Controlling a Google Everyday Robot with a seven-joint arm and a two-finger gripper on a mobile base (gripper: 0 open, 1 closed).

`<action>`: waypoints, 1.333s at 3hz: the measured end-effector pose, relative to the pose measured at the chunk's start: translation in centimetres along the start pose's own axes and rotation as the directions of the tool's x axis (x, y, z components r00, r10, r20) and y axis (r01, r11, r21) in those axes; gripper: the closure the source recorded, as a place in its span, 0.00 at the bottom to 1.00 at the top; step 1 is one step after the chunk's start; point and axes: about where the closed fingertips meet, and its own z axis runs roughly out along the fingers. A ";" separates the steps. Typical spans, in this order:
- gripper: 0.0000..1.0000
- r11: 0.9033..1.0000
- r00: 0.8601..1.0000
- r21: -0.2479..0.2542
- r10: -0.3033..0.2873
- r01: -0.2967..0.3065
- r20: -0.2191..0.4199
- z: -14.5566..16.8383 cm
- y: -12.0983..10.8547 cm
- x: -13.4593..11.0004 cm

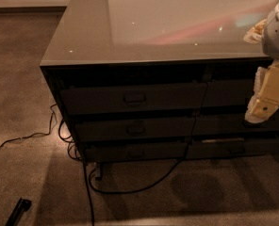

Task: Open top drawer

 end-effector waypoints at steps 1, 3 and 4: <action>0.00 1.000 1.000 0.000 0.000 0.000 0.000 0.0 0.0 0.0; 0.00 0.999 0.997 -0.031 0.014 -0.011 0.073 4.1 -1.7 -0.9; 0.00 0.996 0.992 -0.060 -0.053 0.060 0.111 6.5 -1.8 -3.0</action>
Offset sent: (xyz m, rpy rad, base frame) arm 0.0530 0.0022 -0.0630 0.1609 0.0334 -0.0291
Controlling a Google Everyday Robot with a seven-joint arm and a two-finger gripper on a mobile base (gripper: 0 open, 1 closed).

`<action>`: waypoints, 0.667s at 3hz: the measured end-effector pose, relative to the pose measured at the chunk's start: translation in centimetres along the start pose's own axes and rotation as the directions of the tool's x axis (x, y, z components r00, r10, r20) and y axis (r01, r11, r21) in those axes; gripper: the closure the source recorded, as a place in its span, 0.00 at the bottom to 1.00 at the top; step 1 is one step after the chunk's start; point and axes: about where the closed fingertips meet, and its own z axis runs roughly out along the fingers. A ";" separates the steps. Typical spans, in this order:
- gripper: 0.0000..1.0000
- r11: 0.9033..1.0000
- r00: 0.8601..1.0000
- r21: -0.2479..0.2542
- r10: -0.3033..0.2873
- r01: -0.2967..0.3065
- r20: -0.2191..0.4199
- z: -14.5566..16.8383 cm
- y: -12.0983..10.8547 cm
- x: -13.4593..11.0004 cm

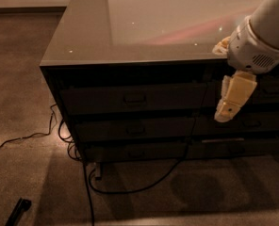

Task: Open top drawer

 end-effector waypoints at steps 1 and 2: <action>0.00 0.996 0.998 -0.070 -0.061 0.062 0.021 5.0 -0.4 -1.9; 0.00 0.990 0.995 -0.101 -0.102 0.102 0.005 9.3 -1.4 -3.6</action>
Offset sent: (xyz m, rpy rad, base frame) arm 0.0708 0.0836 -0.1128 -0.0493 0.0953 0.1749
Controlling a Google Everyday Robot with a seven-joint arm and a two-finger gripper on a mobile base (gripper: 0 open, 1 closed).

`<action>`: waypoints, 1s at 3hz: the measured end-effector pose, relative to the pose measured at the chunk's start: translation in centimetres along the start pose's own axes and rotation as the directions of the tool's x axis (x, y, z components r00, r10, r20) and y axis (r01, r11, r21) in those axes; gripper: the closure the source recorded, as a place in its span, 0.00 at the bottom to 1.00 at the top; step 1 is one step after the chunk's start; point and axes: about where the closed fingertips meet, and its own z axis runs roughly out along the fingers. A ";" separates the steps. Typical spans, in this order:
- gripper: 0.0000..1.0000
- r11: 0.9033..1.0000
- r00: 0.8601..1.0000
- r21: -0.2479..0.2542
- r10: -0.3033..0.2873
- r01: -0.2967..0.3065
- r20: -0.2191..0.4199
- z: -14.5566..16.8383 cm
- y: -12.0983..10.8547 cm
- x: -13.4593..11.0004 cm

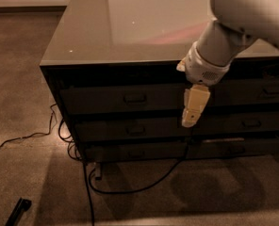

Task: Open top drawer

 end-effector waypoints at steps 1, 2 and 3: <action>0.00 1.000 0.994 -0.002 0.019 -0.019 -0.111 4.1 -2.6 -0.1; 0.00 0.999 0.987 0.025 0.027 -0.024 -0.156 4.3 -3.5 0.1; 0.00 0.999 0.990 -0.016 0.029 -0.031 -0.141 6.8 -3.6 0.2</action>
Offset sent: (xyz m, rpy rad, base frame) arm 0.0282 0.0096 -0.0313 -0.0904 0.0160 -0.0239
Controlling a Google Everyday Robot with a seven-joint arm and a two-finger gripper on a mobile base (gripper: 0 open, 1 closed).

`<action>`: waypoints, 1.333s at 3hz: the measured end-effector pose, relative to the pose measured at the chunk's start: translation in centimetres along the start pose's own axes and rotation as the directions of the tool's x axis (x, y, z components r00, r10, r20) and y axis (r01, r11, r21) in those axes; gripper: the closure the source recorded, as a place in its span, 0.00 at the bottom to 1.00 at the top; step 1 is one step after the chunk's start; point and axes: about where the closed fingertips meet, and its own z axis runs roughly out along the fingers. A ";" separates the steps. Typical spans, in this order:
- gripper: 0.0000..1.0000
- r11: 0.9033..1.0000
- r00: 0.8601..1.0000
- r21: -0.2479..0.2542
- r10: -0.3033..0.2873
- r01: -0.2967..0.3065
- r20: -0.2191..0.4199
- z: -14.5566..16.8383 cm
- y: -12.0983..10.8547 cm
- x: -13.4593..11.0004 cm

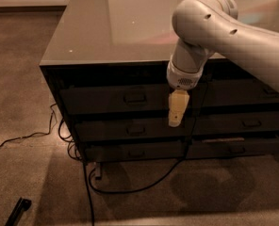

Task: Open top drawer

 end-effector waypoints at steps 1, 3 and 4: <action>0.00 0.999 1.000 -0.034 0.021 -0.021 -0.002 3.6 -1.8 0.1; 0.00 0.996 0.996 0.018 0.089 -0.088 -0.032 8.5 -7.5 0.0; 0.00 0.996 0.996 0.021 0.090 -0.090 -0.027 8.3 -7.7 -0.1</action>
Offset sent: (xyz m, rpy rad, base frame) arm 0.0689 0.0012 -0.0921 -0.0404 0.0230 -0.0506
